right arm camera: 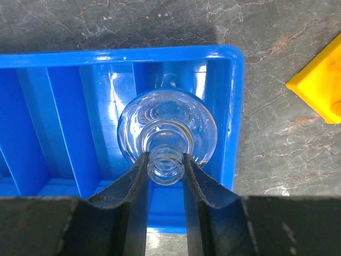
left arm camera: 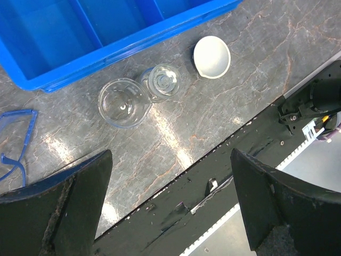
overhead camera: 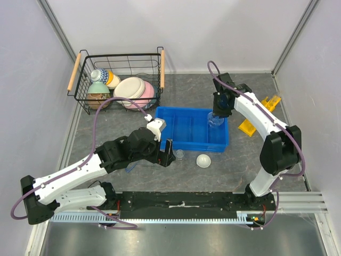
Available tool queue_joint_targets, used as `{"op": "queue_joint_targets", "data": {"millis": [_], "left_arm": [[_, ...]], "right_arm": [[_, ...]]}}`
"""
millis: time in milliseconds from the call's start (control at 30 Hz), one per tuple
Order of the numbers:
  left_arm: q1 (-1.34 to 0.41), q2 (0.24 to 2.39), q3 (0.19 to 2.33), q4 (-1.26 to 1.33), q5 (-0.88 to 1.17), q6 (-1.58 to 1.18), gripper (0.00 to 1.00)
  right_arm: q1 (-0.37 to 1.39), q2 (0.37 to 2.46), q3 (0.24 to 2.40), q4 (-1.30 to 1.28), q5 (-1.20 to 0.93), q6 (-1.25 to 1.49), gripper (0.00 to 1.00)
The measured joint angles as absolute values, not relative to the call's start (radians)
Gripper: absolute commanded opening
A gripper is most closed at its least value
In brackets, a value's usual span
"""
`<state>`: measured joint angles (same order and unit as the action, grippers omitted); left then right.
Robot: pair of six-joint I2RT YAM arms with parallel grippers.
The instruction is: Organize the chemistry lab equipment
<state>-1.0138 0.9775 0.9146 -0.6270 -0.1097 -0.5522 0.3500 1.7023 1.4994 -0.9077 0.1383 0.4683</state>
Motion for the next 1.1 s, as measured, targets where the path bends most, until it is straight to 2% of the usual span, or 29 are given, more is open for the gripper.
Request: {"op": "queue_joint_targets", "data": {"millis": [467,733,967,1067,1100], "left_arm": [[-1.014,1.011,0.915,-0.625,-0.098,-0.552,0.98],[-1.014,1.041,0.915,-0.62,-0.097,-0.552,0.98],[-1.014,1.07,0.915,-0.611,-0.094,-0.552,0.98],[-1.014,1.087,0.915,-0.609,-0.094,-0.552,0.98],[-1.014,1.093,0.915,-0.608,-0.094,-0.552,0.98]], "right_arm": [[0.352,1.766,1.495,-0.893,0.19,0.467,0.07],[0.355,1.817,1.495,-0.863,0.213,0.466,0.13],[0.357,1.859,1.495,-0.844,0.234,0.46,0.14],[0.357,1.862,1.495,-0.839,0.241,0.456,0.21],[0.357,1.862,1.495,-0.838,0.242,0.455,0.29]]}}
